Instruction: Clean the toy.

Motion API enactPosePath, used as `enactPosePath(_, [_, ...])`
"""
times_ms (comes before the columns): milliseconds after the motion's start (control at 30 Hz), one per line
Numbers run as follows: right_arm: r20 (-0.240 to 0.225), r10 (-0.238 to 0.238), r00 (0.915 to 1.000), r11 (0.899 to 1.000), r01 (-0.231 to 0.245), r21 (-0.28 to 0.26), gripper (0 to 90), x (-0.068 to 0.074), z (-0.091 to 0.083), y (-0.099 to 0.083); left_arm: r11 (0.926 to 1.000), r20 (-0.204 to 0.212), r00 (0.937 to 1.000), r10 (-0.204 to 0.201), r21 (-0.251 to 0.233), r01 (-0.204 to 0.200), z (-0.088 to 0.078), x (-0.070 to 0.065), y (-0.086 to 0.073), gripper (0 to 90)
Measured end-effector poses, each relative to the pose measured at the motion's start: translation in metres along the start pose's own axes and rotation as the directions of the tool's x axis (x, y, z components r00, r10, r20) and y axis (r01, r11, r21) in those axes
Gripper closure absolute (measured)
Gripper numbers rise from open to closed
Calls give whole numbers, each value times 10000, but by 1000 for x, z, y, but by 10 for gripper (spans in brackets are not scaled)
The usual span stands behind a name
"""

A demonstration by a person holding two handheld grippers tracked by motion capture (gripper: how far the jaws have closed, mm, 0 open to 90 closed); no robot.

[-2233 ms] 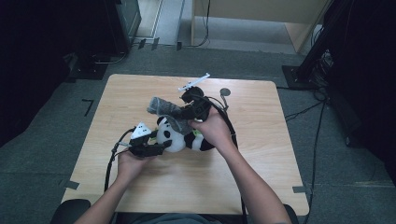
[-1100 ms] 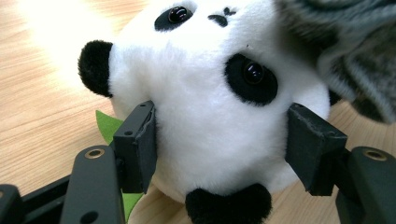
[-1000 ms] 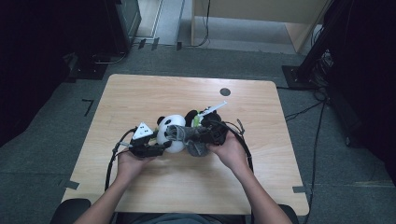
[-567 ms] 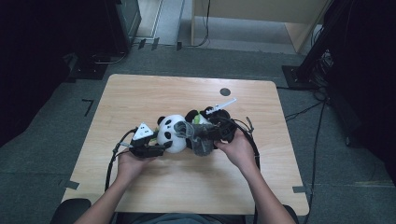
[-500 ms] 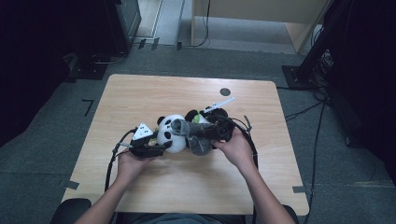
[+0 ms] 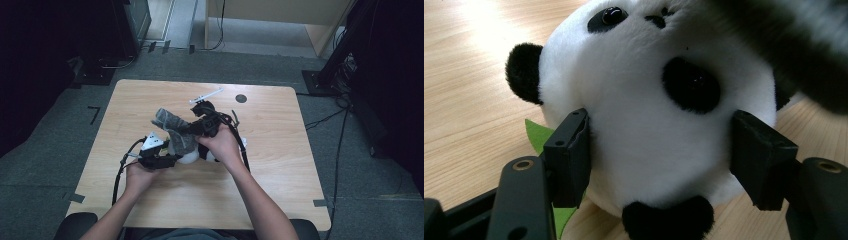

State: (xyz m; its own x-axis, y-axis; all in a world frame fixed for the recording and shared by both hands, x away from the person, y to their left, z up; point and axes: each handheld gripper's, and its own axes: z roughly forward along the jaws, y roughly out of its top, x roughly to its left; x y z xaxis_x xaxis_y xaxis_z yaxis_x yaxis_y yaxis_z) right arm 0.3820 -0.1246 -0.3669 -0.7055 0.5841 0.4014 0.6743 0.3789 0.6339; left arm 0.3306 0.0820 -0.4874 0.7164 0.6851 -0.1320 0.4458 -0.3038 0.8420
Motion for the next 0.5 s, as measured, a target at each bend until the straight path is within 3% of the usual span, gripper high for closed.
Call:
enactPosePath(100, [163,-99,9998,9996,94,263,788,3,17,4,10000,-16,10000,0,-20,0,0,0,0,327])
enactPosePath(233, [471,82,9989,9947,-130,1019,789,-7,39,-1,10000,-55,10000,2,62,-2,0,-1,0,327])
enactPosePath(300, [320,130,9994,9955,-160,939,792,-10,40,-5,10000,-54,10000,11,82,-11,0,-2,1,329])
enactPosePath(433, [708,-452,9965,9921,365,1202,794,-7,33,-11,9997,-110,9999,108,213,-106,0,-2,1,332])
enactPosePath(500, [720,-458,9964,9915,365,1252,795,-8,29,-14,9998,-95,9999,43,213,-41,1,-2,1,332])
